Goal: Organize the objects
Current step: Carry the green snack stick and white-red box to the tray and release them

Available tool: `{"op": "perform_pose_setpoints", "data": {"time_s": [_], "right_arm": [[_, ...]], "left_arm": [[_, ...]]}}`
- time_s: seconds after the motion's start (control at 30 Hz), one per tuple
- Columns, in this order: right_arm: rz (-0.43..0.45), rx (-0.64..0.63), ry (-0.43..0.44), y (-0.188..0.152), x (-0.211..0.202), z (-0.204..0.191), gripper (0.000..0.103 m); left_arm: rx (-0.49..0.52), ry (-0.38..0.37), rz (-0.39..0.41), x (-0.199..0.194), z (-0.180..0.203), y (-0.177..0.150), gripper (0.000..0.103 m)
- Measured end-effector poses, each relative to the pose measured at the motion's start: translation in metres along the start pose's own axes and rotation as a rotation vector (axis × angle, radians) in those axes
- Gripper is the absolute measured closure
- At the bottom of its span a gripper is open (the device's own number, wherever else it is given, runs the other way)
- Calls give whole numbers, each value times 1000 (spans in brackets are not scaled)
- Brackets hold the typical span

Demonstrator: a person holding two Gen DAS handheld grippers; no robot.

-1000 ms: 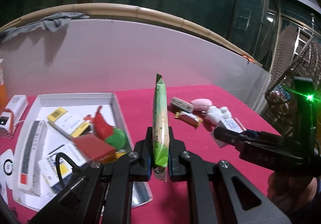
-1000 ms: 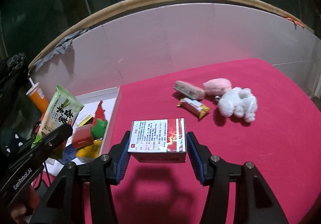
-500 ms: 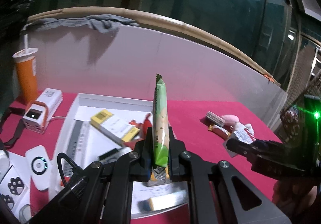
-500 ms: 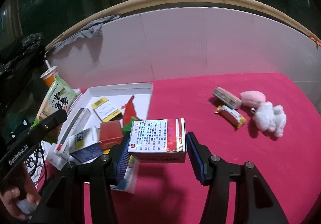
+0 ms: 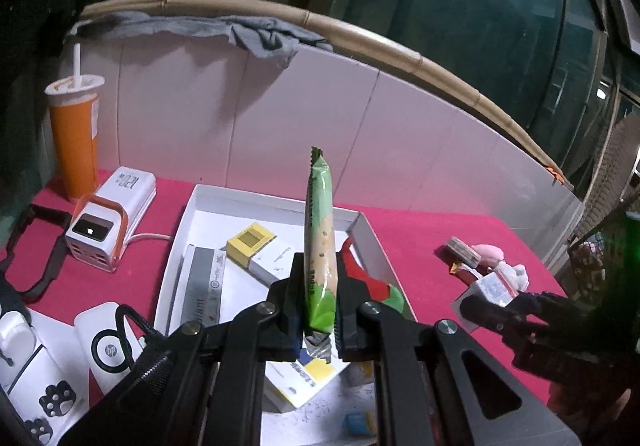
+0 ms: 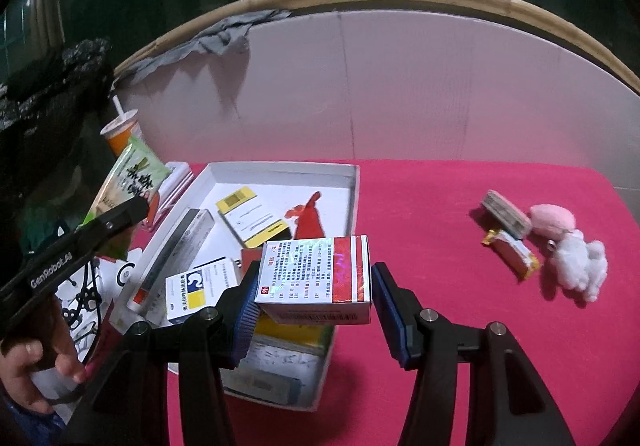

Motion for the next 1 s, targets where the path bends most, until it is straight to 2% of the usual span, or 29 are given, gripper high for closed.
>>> {"op": "perform_pose_setpoints", "data": {"time_s": [0.4,0.5,0.63,0.7,0.8,0.87,0.93,0.97,1.0], "right_arm": [[-78,-32,23,9,58,-29,45],[-82,-33,25,13,71,-33,45],[-82,-29,28,19,84,-36,45],[-82,-27,34,21,90,-39,45],[-81,-46,42,23,98,-45,44],[-77,-57,28,23,101,-46,43],[-71,-23,30,20,98,-40,38],[-69,-2,38,19,96,-36,34],[-63,17,40,18,92,-31,30]], "left_arm": [[-27,-14,-116,46,-21,-13,92],[-26,-26,-118,50,-22,-15,92],[-28,-4,-108,49,-26,-15,92],[-41,13,-106,47,-30,-15,88],[-59,21,-103,44,-32,-15,67],[-67,25,-88,39,-32,-13,39],[-77,46,-63,32,-31,-11,20],[-79,54,-52,30,-30,-10,13],[-84,62,-42,27,-29,-9,10]]}}
Point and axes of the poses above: each gripper's, at about its wrist camera, not at the fingertips, and x roughly the way its jaws point, z to its right, y to its top, the point moved 1 cm from there along x, roughly the way its jaws point, and after that the axes turned 1 degree about -y, right-handed, at the moved point
